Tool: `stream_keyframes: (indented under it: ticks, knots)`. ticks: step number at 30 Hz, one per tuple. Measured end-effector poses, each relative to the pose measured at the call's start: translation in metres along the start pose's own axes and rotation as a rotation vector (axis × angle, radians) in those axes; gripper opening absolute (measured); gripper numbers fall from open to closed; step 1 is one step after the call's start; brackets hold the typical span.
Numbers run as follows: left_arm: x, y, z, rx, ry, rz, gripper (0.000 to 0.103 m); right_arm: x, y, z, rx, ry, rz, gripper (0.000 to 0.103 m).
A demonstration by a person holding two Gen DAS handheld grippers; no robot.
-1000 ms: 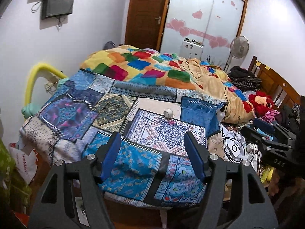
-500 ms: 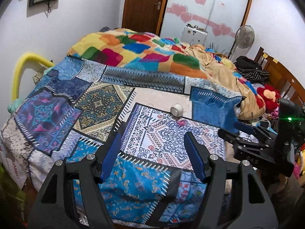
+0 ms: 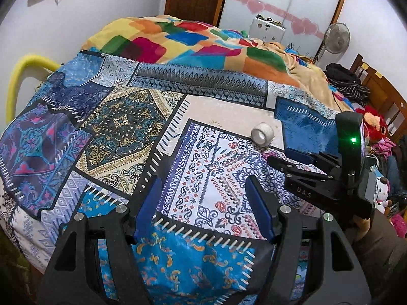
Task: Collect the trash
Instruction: 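Grasp the white tape roll with the left gripper while the right gripper grasps the pink clip, then carry the tape roll and pink clip in both grippers over the white bin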
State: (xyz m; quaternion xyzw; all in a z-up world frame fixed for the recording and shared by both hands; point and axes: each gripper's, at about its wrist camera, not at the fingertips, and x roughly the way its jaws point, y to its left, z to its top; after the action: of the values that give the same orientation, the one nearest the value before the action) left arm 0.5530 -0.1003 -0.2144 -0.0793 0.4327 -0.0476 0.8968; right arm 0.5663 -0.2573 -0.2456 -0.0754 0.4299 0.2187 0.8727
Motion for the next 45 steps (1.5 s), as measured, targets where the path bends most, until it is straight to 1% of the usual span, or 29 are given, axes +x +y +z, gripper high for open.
stream_keyframes:
  ticks: [2,3,4,6,9,12,14,18,25,30,32,33,34,35,36,37,38,41,45]
  knots:
    - [0.004,0.001,0.001,0.001,0.000,-0.002,0.067,0.006,0.002,0.001,-0.022,0.005,-0.004,0.036]
    - [0.006,0.000,0.002,0.001,-0.001,-0.004,0.067,0.008,0.004,0.000,-0.038,0.013,-0.011,0.030]
    - [0.008,-0.001,0.003,0.001,-0.001,-0.006,0.067,0.012,0.005,0.000,-0.048,0.019,-0.022,0.027]
    - [0.011,-0.003,0.007,0.005,-0.001,-0.018,0.067,0.012,0.008,0.000,-0.069,0.007,-0.034,0.025]
    - [0.015,-0.013,0.014,0.022,-0.004,-0.040,0.067,0.009,0.002,-0.003,-0.042,0.005,-0.014,0.024]
    - [0.023,-0.027,0.024,0.052,0.005,-0.074,0.067,0.008,-0.009,-0.005,0.005,0.006,-0.019,0.024]
    - [0.031,-0.038,0.030,0.073,0.016,-0.094,0.067,0.004,-0.019,-0.008,0.046,0.005,-0.014,0.024]
    - [0.056,-0.061,0.041,0.106,0.043,-0.133,0.067,-0.009,-0.040,-0.015,0.109,-0.010,-0.035,0.024]
    - [0.111,-0.089,0.049,0.138,0.089,-0.118,0.067,-0.032,-0.070,-0.021,0.197,-0.048,-0.061,0.024]
    - [0.139,-0.098,0.049,0.132,0.110,-0.103,0.067,-0.039,-0.078,-0.021,0.226,-0.073,-0.062,0.024]
    - [0.146,-0.101,0.048,0.131,0.108,-0.085,0.061,-0.040,-0.079,-0.022,0.234,-0.077,-0.056,0.024]
    - [0.149,-0.101,0.049,0.129,0.108,-0.082,0.054,-0.042,-0.079,-0.023,0.236,-0.080,-0.054,0.024]
    - [0.151,-0.101,0.049,0.127,0.109,-0.082,0.043,-0.042,-0.078,-0.023,0.236,-0.081,-0.052,0.024]
    - [0.152,-0.101,0.049,0.125,0.112,-0.082,0.037,-0.043,-0.078,-0.023,0.237,-0.081,-0.052,0.024]
    - [0.153,-0.101,0.048,0.123,0.109,-0.083,0.037,-0.043,-0.077,-0.023,0.240,-0.081,-0.050,0.024]
    - [0.152,-0.100,0.048,0.124,0.101,-0.083,0.025,-0.043,-0.077,-0.024,0.243,-0.081,-0.046,0.024]
    - [0.150,-0.100,0.047,0.128,0.095,-0.094,0.023,-0.044,-0.076,-0.024,0.247,-0.081,-0.044,0.024]
    - [0.136,-0.100,0.047,0.130,0.082,-0.111,0.023,-0.050,-0.074,-0.023,0.254,-0.084,-0.039,0.025]
    - [0.111,-0.101,0.046,0.143,0.054,-0.112,0.023,-0.062,-0.069,-0.020,0.247,-0.091,-0.042,0.024]
